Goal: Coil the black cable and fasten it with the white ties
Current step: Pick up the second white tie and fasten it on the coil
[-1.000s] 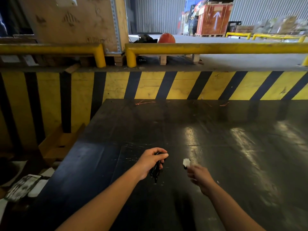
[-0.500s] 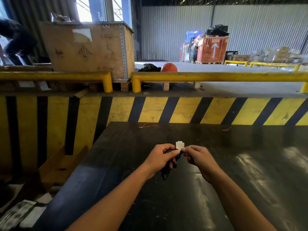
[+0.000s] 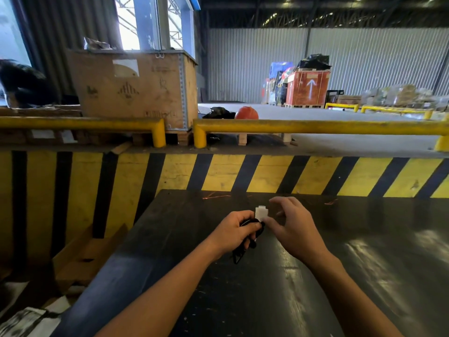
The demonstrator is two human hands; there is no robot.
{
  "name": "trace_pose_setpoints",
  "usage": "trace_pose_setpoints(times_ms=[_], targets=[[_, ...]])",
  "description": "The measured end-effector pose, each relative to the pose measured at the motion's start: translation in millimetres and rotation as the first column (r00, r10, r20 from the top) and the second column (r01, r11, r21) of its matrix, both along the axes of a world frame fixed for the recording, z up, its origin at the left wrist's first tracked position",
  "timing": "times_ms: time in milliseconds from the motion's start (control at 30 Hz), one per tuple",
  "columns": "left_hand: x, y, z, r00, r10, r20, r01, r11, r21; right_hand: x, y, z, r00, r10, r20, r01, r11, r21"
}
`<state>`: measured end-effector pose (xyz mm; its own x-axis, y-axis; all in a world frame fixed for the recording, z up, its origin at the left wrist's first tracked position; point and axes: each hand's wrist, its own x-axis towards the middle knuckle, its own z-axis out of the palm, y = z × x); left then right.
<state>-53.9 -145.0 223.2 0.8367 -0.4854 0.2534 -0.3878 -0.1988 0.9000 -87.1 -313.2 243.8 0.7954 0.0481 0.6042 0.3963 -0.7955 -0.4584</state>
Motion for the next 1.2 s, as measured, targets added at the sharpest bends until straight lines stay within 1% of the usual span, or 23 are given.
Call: trace_pose_setpoints(times_ms=[67,100,167,233,300,367,533,833,1033,1200], targets=[[-1,0,2,1.0,-0.013,0.022,0.013,1.0,0.012,-2,1,2,0.998,0.047,0.045,-0.045,0.998,-0.036],[-2,-1,3,0.999,-0.021,0.041,0.02,0.999,0.027,-2,2,3,0.996,0.076,0.037,-0.074,0.996,-0.054],[-3,-1,6,0.996,-0.038,0.08,0.033,0.998,0.061,-2,3,5,0.994,0.11,-0.019,-0.111,0.992,-0.062],[-4,-1,7,0.993,-0.05,0.107,0.041,0.995,0.087,-3,2,7,0.989,0.134,-0.068,-0.136,0.99,-0.026],[-4,0,8,0.992,-0.049,0.12,0.036,0.994,0.106,-5,0,9,0.98,0.172,-0.099,-0.172,0.985,0.006],[-4,0,8,0.99,-0.043,0.133,0.026,0.992,0.126,-7,-2,11,0.971,0.199,-0.129,-0.201,0.98,-0.001],[-5,-3,8,0.989,-0.05,0.138,0.03,0.989,0.147,-7,-4,9,0.979,0.168,-0.119,-0.169,0.986,0.003],[-10,-2,12,0.99,-0.026,0.137,0.007,0.99,0.141,-7,-1,5,0.969,0.181,-0.171,-0.183,0.983,0.002],[-12,-2,14,0.987,-0.002,0.163,-0.026,0.986,0.164,-6,-1,3,0.955,0.181,-0.234,-0.163,0.982,0.096],[-11,-1,16,0.984,0.016,0.179,-0.049,0.982,0.184,-12,-3,5,0.946,0.242,-0.214,-0.216,0.967,0.136]])
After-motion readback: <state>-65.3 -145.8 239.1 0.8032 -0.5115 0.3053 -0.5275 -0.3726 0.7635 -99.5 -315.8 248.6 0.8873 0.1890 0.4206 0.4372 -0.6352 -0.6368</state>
